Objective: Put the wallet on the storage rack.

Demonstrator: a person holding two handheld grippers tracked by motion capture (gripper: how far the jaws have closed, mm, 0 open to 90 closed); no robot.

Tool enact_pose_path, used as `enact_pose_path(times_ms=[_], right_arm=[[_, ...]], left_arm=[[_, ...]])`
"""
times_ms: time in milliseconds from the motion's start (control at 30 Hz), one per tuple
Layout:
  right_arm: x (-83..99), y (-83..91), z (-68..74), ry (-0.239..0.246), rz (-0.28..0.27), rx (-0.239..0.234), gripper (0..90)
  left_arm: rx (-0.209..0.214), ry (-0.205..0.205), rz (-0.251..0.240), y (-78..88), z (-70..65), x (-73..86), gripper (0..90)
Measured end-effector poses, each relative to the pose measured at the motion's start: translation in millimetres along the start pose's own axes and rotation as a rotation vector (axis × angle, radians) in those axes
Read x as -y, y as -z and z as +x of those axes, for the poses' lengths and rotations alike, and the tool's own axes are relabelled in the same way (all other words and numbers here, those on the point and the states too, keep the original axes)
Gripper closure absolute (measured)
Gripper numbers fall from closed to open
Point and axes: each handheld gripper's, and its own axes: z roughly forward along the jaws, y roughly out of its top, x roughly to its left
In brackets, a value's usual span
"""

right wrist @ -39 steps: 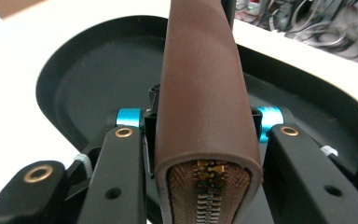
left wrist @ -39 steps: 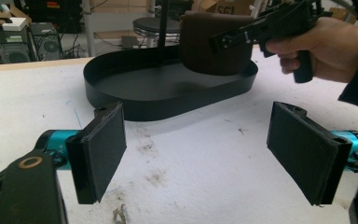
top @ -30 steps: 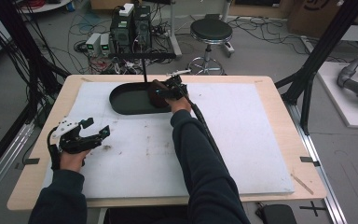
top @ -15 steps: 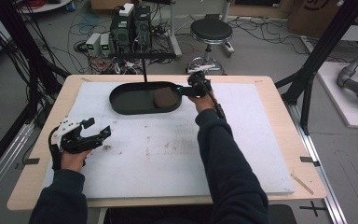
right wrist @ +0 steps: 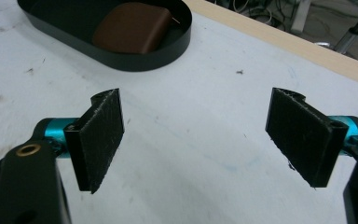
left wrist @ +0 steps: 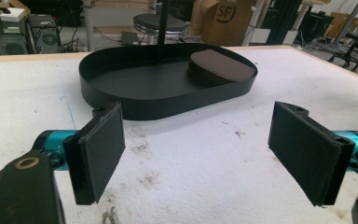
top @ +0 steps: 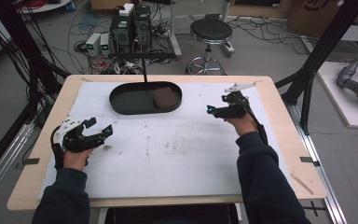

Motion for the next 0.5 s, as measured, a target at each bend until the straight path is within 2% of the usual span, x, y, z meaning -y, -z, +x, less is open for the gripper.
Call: enact_pose_path(times_ms=[167, 333, 500], right_arm=[[35.7, 21.8, -3.0, 0.002, -0.066, 0.020, 19.6], [67.6, 34.1, -1.3, 0.027, -0.106, 0.077, 19.5], [82.6, 37.5, 2.5, 0.020, -0.108, 0.094, 19.5]], left_arm=[[-0.006, -0.007, -0.007, 0.9, -0.4, -0.2, 18.5], [-0.009, -0.018, -0.008, 3.4, -2.6, -0.1, 18.5], [-0.002, -0.039, -0.006, 6.2, -8.1, 0.8, 18.5]])
